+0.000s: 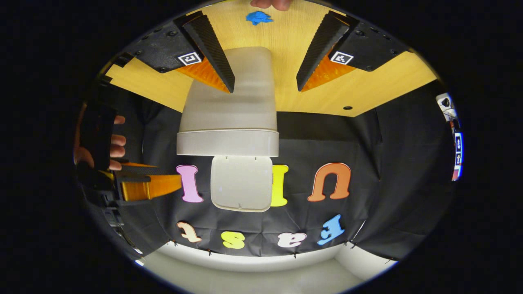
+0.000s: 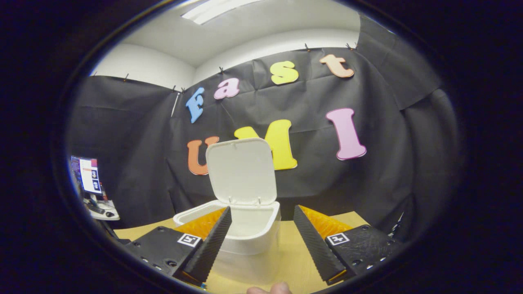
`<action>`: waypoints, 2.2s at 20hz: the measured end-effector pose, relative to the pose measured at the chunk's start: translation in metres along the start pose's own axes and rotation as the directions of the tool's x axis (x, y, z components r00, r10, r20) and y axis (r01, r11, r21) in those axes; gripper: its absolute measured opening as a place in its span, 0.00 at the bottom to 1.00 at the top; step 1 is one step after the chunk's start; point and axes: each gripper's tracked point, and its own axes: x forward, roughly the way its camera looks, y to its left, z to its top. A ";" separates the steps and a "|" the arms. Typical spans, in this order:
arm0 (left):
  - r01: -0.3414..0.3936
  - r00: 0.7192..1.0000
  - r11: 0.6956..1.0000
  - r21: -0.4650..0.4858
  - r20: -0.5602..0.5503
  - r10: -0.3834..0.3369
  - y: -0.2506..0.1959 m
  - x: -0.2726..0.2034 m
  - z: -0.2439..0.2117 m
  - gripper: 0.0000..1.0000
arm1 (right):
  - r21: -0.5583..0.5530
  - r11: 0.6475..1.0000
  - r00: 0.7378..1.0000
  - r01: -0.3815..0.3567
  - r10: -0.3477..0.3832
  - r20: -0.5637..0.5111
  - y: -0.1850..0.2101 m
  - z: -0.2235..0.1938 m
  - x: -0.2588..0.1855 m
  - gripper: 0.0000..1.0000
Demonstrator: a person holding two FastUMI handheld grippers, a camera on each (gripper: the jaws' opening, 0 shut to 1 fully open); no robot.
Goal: Press the lid of the desktop garbage bin to open it, pick up the crumpled paper on the desktop and throw it into the bin, then pick up the pop can on the desktop and drop it into the bin, and finally close the garbage bin lid.
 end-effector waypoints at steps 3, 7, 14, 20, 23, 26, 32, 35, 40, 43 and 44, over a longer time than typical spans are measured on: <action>0.004 1.000 1.000 -0.021 -0.017 -0.004 -0.003 -0.006 -0.004 0.98 | -0.006 0.999 0.999 0.032 -0.032 0.013 -0.013 -0.015 -0.018 0.95; -0.012 1.000 0.999 -0.031 -0.010 0.011 0.002 -0.017 -0.013 0.98 | -0.015 0.999 0.999 0.039 -0.039 0.014 -0.017 -0.040 -0.043 0.95; -0.057 0.994 0.998 -0.021 -0.093 0.055 0.008 -0.035 -0.070 0.99 | -0.042 0.998 0.999 0.041 -0.042 -0.022 -0.025 -0.104 -0.075 0.96; -0.036 0.980 0.999 -0.004 -0.194 0.034 -0.003 -0.041 -0.120 0.99 | -0.046 0.998 0.999 0.038 -0.039 -0.036 -0.034 -0.124 -0.091 0.95; -0.037 0.971 0.999 -0.027 -0.237 0.030 -0.007 -0.037 -0.133 0.99 | -0.025 0.999 0.994 0.036 -0.038 -0.102 -0.039 -0.150 -0.096 0.95; -0.039 0.963 0.999 -0.011 -0.266 0.035 -0.008 -0.031 -0.143 0.99 | -0.003 0.999 0.989 0.046 -0.046 -0.140 -0.044 -0.163 -0.102 0.95; -0.057 0.939 0.998 0.024 -0.338 0.062 -0.008 -0.031 -0.173 0.98 | -0.011 0.998 0.989 0.066 -0.066 -0.135 -0.048 -0.169 -0.115 0.95; -0.061 0.946 0.997 0.048 -0.315 0.073 -0.009 -0.029 -0.172 0.94 | -0.027 0.997 0.989 0.075 -0.078 -0.123 -0.047 -0.171 -0.120 0.95; -0.041 0.951 0.997 0.058 -0.303 0.056 -0.016 -0.026 -0.172 0.66 | -0.038 0.997 0.991 0.062 -0.066 -0.116 -0.038 -0.172 -0.125 0.95; -0.056 0.952 0.997 0.055 -0.298 0.069 -0.011 -0.025 -0.172 0.48 | -0.072 0.995 0.991 0.064 -0.072 -0.112 -0.035 -0.174 -0.130 0.95; -0.056 0.952 0.997 0.054 -0.297 0.070 -0.012 -0.025 -0.171 0.40 | -0.081 0.995 0.991 0.066 -0.075 -0.109 -0.034 -0.174 -0.131 0.96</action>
